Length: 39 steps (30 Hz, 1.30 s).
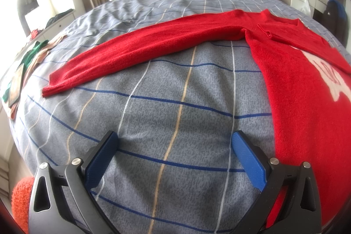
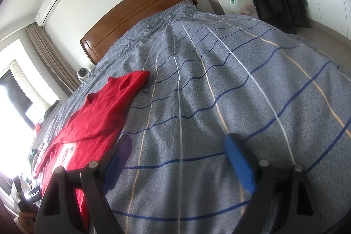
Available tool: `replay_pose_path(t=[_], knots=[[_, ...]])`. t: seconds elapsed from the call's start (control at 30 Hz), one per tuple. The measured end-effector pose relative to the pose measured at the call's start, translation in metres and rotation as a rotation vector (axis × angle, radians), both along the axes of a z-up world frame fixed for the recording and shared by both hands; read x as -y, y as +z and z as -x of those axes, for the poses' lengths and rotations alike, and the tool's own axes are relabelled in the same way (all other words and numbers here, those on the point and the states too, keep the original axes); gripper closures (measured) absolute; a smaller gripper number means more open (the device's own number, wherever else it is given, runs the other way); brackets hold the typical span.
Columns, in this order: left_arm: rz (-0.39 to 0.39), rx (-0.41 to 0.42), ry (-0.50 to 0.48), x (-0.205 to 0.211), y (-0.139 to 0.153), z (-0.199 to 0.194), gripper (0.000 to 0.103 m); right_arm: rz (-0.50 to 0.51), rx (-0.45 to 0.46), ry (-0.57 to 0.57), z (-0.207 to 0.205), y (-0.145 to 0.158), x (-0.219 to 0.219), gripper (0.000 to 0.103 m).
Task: Fold small clothes
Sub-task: 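Move the left gripper toward the extended sleeve cuff, then grasp the sleeve cuff with the left gripper and fold it across the sweater body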
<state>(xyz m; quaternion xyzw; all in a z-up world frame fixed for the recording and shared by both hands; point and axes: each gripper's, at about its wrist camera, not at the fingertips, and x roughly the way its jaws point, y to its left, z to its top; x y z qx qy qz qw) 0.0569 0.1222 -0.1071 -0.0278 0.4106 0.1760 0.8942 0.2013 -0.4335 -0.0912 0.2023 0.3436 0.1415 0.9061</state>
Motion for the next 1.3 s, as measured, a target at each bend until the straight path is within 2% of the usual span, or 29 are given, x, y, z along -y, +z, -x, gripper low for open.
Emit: replay_pose_path(t=[0.13,0.23,0.3,0.4,0.5,0.67,0.8,0.83,0.87,0.9,0.93,0.97,1.0,1.07,1.13,1.23,1.3], knots=[[0.025,-0.027,-0.012,-0.003,0.004,-0.002,0.001,0.000,0.001,0.000,0.000,0.000,0.001,0.018],[0.126,-0.104,-0.044,-0.018,0.018,-0.003,0.001,0.001,0.000,0.000,0.000,0.000,0.000,0.018],[0.176,-0.092,-0.031,-0.036,0.034,0.003,0.001,0.000,0.000,0.000,0.000,0.000,0.000,0.018],[0.225,-0.039,0.017,-0.077,0.060,0.010,0.001,-0.002,0.002,0.000,0.000,0.000,0.001,0.018],[0.267,-0.040,0.095,-0.138,0.072,0.006,0.001,-0.005,0.005,-0.001,0.000,-0.001,0.002,0.018],[0.312,-0.046,0.300,-0.230,0.065,0.000,0.001,-0.007,0.011,-0.002,0.000,-0.002,0.004,0.018],[0.307,-0.108,0.339,-0.260,0.044,-0.020,0.004,-0.005,0.013,-0.002,0.000,-0.001,0.004,0.018],[0.318,-0.124,0.333,-0.261,0.039,-0.026,0.013,-0.005,0.012,-0.002,0.000,-0.001,0.003,0.018],[0.340,-0.141,0.320,-0.260,0.033,-0.032,0.031,-0.005,0.012,-0.002,0.000,-0.001,0.003,0.018],[0.372,-0.167,0.300,-0.257,0.027,-0.037,0.039,-0.005,0.012,-0.002,0.000,-0.001,0.003,0.018],[0.379,-0.173,0.291,-0.254,0.026,-0.039,0.052,-0.005,0.012,-0.002,0.000,-0.001,0.003,0.018],[0.368,-0.171,0.286,-0.250,0.027,-0.041,0.075,-0.005,0.013,-0.002,0.000,-0.001,0.003,0.018],[0.355,-0.171,0.291,-0.248,0.030,-0.042,0.094,-0.005,0.013,-0.002,0.000,-0.001,0.004,0.018],[0.371,-0.140,0.308,-0.247,0.042,-0.043,0.098,-0.007,0.014,-0.002,0.000,-0.001,0.004,0.018],[0.341,-0.082,0.303,-0.237,0.071,-0.050,0.098,-0.007,0.015,-0.001,0.000,-0.001,0.004,0.018],[0.247,0.001,0.209,-0.207,0.130,-0.079,0.098,-0.014,0.019,0.000,0.001,-0.001,0.006,0.018],[0.198,0.058,0.095,-0.167,0.174,-0.112,0.098,-0.013,0.021,0.000,0.001,-0.001,0.006,0.017]])
